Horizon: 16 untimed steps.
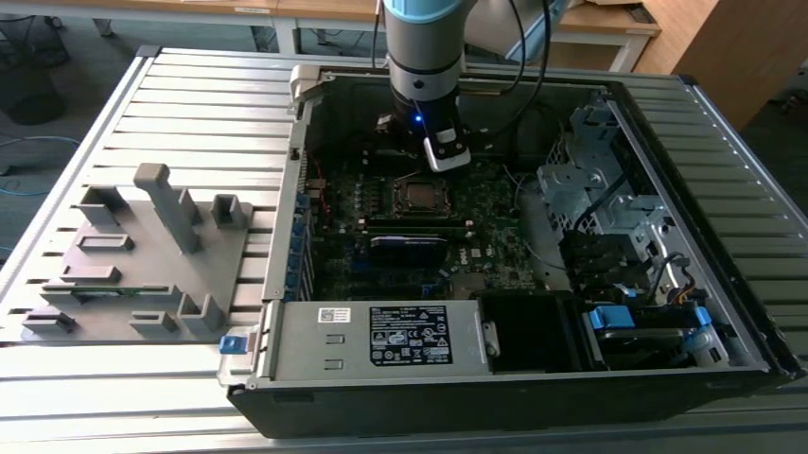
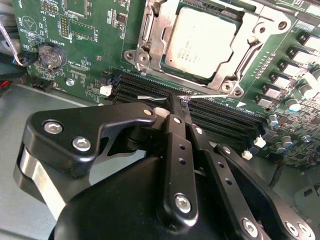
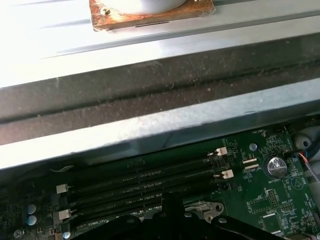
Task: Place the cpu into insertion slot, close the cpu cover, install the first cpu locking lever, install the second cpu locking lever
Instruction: 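Install the first cpu locking lever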
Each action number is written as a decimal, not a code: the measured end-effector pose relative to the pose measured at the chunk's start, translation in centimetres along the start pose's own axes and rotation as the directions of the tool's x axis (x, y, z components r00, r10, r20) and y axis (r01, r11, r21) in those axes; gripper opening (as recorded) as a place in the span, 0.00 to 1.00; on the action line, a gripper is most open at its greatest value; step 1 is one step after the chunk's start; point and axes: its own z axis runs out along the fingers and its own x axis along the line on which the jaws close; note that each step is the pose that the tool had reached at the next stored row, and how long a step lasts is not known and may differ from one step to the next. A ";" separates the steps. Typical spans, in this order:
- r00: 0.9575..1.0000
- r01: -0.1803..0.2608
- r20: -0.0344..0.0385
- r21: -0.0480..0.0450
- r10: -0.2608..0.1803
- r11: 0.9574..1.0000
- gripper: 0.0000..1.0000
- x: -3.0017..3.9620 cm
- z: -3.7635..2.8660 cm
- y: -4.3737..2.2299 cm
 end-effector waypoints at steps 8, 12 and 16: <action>1.000 0.001 0.004 -0.001 -0.001 1.000 0.10 0.00 0.05 0.00; 1.000 0.001 0.005 -0.002 -0.001 1.000 0.10 0.00 0.05 0.00; 1.000 0.002 0.007 -0.002 -0.002 1.000 0.10 0.01 0.19 -0.05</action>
